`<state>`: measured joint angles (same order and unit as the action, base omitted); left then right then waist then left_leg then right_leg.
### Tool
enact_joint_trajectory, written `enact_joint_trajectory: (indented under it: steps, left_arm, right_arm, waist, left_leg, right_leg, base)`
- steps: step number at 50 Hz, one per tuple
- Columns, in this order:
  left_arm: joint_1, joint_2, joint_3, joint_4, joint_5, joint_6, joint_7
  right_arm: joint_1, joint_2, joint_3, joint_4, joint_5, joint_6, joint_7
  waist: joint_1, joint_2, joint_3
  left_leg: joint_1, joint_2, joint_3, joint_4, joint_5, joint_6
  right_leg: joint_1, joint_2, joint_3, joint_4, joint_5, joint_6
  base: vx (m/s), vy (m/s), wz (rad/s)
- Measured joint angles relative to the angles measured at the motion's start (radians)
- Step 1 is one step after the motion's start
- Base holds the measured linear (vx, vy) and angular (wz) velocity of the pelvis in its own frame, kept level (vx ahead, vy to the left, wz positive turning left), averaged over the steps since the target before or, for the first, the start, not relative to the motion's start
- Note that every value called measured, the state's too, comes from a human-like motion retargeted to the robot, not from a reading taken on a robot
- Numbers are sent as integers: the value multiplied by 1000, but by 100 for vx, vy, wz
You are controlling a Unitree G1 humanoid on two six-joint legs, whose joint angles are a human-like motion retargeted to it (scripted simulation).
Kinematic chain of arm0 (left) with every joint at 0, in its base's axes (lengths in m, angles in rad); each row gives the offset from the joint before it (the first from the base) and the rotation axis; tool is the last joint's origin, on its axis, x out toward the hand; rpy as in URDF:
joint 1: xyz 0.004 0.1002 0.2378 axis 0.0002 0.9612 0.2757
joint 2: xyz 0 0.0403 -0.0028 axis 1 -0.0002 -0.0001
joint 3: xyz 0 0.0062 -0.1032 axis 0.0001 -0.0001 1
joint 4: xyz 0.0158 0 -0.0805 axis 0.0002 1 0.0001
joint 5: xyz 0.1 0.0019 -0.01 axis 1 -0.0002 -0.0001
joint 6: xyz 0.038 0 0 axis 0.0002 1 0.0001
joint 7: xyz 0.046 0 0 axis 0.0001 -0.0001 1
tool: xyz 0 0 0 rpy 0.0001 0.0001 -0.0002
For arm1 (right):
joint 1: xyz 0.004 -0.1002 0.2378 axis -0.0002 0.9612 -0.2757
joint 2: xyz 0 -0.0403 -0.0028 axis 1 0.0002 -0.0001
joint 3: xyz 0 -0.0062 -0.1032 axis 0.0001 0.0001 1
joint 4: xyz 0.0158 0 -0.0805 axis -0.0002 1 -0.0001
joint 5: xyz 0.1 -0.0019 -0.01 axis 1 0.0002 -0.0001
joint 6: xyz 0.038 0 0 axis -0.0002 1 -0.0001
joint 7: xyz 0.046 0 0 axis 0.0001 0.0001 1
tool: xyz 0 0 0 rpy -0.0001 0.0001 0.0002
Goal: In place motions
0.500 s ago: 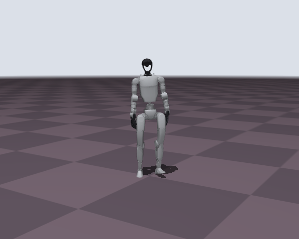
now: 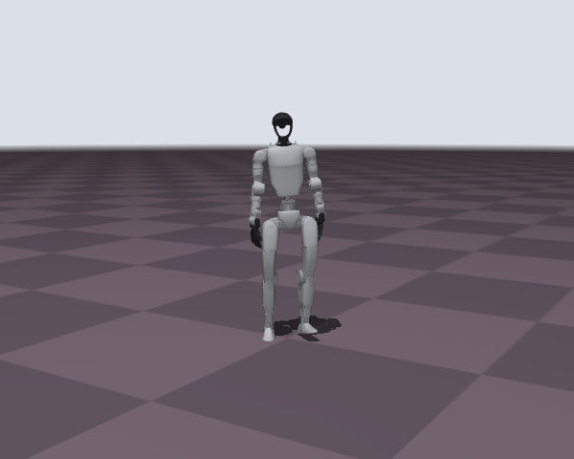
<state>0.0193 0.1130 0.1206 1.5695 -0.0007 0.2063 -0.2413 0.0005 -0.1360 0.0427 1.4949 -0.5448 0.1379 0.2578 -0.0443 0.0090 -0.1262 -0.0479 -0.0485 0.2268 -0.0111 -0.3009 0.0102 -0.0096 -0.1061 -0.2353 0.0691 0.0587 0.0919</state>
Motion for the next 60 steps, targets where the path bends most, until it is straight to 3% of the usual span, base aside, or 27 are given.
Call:
enact_joint_trajectory:
  steps: [60]
  left_arm:
    - [2, 0, 3, 2, 4, 1, -11]
  right_arm:
    - [-2, 6, 2, 0, 13, -9, 0]
  waist:
    - [-4, -8, -1]
  left_leg:
    - [-1, -5, -2, 4, -1, 8]
  right_leg:
    - [-3, -4, 4, 3, -3, 12]
  base:
    - [0, 0, 0]
